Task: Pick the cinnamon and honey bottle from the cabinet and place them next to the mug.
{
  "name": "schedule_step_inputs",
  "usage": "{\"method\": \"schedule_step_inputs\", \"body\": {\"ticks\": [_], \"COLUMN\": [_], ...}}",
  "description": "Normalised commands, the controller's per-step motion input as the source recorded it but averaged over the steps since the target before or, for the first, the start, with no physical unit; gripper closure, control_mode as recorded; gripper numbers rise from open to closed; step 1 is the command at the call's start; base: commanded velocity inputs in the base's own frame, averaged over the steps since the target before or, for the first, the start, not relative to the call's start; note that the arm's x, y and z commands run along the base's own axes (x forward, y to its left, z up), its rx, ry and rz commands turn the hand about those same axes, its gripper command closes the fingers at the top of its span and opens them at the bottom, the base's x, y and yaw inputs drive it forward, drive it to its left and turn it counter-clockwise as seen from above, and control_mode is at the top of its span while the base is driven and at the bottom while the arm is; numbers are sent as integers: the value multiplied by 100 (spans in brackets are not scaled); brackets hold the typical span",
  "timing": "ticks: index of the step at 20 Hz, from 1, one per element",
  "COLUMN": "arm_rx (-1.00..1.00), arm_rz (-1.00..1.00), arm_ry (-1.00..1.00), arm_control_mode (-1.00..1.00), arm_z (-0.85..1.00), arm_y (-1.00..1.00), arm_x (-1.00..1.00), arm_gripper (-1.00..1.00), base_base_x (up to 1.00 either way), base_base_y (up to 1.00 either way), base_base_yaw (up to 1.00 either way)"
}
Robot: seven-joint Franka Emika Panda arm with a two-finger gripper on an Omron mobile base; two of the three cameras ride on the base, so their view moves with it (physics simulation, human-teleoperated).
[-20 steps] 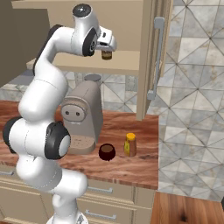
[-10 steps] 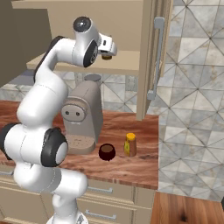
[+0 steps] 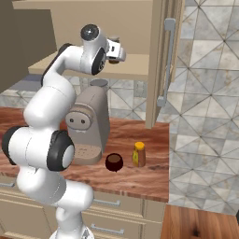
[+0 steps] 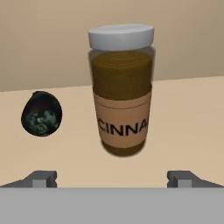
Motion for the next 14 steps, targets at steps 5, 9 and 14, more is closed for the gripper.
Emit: {"method": "schedule_step_inputs", "body": {"ticks": [5, 9, 14], "arm_rx": [0, 0, 0], "arm_rz": [0, 0, 0], "arm_ry": [3, 4, 0], "arm_control_mode": [-100, -100, -100], "arm_z": [15, 2, 0], "arm_y": [-2, -12, -12], "arm_x": [33, 2, 0], "arm_gripper": [-100, -100, -100], "base_base_x": [0, 0, 0], "base_base_y": [0, 0, 0], "base_base_yaw": [0, 0, 0]}}
